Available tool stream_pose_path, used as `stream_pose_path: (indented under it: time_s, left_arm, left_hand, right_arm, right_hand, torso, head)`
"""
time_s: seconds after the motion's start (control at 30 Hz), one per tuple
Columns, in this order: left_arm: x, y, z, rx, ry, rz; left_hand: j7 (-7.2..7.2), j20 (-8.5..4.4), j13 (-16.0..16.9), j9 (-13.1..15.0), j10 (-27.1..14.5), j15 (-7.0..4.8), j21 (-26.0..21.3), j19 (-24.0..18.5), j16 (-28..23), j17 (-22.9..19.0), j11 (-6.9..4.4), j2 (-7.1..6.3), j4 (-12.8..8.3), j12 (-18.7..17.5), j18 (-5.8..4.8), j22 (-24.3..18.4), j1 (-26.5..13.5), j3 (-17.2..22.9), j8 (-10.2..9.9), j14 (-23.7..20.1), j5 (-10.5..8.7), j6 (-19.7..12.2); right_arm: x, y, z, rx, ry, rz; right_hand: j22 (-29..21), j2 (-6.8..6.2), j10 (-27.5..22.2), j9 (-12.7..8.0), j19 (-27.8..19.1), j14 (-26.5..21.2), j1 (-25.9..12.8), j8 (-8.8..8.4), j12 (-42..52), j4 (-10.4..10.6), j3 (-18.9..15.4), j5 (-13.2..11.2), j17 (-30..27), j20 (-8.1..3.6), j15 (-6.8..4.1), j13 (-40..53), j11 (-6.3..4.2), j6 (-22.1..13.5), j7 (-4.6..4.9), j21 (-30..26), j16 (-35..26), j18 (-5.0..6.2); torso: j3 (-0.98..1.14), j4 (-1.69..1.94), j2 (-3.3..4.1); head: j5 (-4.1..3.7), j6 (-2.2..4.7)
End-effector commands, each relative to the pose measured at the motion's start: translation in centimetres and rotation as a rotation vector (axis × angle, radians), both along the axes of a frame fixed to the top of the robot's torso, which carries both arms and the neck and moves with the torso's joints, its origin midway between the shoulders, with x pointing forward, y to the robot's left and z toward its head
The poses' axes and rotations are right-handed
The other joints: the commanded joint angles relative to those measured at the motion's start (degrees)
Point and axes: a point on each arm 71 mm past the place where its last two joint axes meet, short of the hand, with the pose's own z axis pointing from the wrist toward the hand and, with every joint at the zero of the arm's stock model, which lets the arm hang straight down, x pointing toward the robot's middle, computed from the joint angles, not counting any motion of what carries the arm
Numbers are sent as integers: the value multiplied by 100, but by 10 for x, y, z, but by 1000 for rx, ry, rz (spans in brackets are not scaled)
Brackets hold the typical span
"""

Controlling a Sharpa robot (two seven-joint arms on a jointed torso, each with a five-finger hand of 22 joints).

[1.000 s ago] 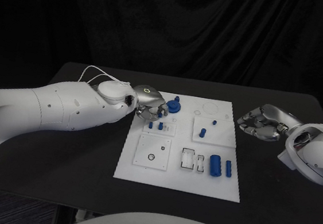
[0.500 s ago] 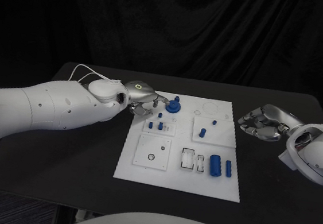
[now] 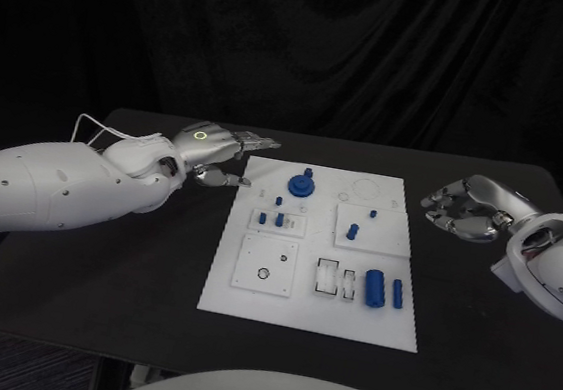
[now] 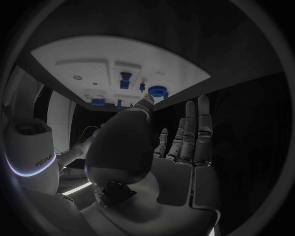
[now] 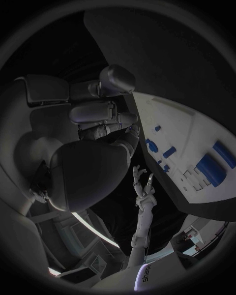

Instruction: Assemble the parts on the task board

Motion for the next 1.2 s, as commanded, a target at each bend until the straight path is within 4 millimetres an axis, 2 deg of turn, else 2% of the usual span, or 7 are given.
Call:
stream_pose_path:
  time_s: [0.03, 0.27, 0.43, 0.67, 0.7, 0.93, 1.2]
  left_arm:
    - [-6, 6, 10, -229, 20, -15]
    - [-16, 26, 14, -617, 291, -14]
    - [-25, 31, 12, -855, 460, -41]
    - [-38, 28, 4, -1140, 652, -61]
    - [-40, 27, 2, -1168, 672, -62]
    - [-50, 22, -9, -1283, 764, -69]
    - [-56, 17, -13, -1312, 809, -88]
  left_hand:
    - [88, -4, -188, 23, -244, 72, -684, -745, -852, -351, -37, 58, 134, 104, -120, -353, 66, -60, 38, -594, -26, 173]
    - [331, -79, -2029, -91, -1429, -226, -1594, -3033, -3413, -2232, -368, 334, 181, -541, 17, -2336, -19, -402, 41, -3093, 105, 660]
    - [160, -72, -2547, -412, -1710, -210, -1701, -3856, -3521, -2560, -604, 577, 166, -834, 65, -4419, -47, -935, 12, -3489, 455, 377]
    - [29, -3, -2684, -752, -1814, -181, -1742, -3975, -3521, -2560, -666, 948, 190, -1085, 90, -5153, 69, -1777, -59, -3489, 617, -190]
    - [23, -75, -2688, -780, -1824, -169, -1913, -4180, -3521, -2560, -684, 991, 186, -1116, -116, -6537, 83, -1864, -59, -3489, 634, -217]
    - [89, -51, -2699, -807, -1839, -159, -1886, -4207, -3521, -2560, -634, 1256, 182, -1207, 61, -6452, 208, -2150, -72, -3489, 843, -337]
    - [110, 58, -2696, -809, -1828, -45, -1885, -4199, -3521, -2560, -527, 1328, 178, -1200, 44, -6472, 378, -2207, -74, -3489, 993, -367]
  right_arm:
    - [3, 8, 8, -59, -55, 39]
    - [14, 26, 7, -203, -69, 120]
    - [22, 37, -1, -276, -80, 171]
    - [30, 52, -18, -318, -95, 227]
    - [31, 54, -20, -321, -93, 231]
    - [36, 60, -36, -357, -48, 237]
    - [38, 59, -49, -363, -31, 238]
  right_hand:
    - [605, -81, -141, -23, -111, 72, 67, -55, -311, -61, 40, -49, -99, 16, 39, -282, 27, -98, 27, -219, -97, 69]
    - [462, -175, -908, -80, -526, -261, 225, -54, -1249, -255, 52, -257, -560, 223, 322, -1109, 344, -430, -18, -969, -415, 167]
    - [443, -212, -1095, -80, -632, -360, 285, -33, -1507, -345, 112, -885, -655, 323, 406, -1448, 442, -474, -74, -1104, -451, 198]
    - [487, -249, -1068, -73, -507, -276, 122, -3, -1621, -257, 22, -855, -543, 361, 421, -1699, 449, -419, -105, -896, -330, 174]
    - [496, -258, -1055, -75, -476, -252, 96, -4, -1650, -247, 3, -817, -515, 363, 419, -1757, 448, -415, -107, -854, -301, 169]
    - [502, -265, -1069, -112, -422, -230, 86, -52, -1852, -295, -40, -582, -520, 374, 436, -2070, 474, -492, -139, -825, -270, 162]
    - [535, -238, -763, -116, -343, -190, 57, -19, -1890, -323, -7, -420, -486, 356, 409, -2298, 440, -404, -130, -701, -221, 145]
  torso:
    - [-23, 8, -26]
    - [-99, 61, -107]
    - [-146, 103, -172]
    - [-222, 204, -273]
    - [-229, 210, -281]
    - [-303, 323, -425]
    - [-390, 354, -578]
  head:
    - [-18, 0]
    - [-50, 0]
    - [-60, 0]
    - [-117, 0]
    - [-121, 0]
    - [-261, 0]
    - [-388, 0]
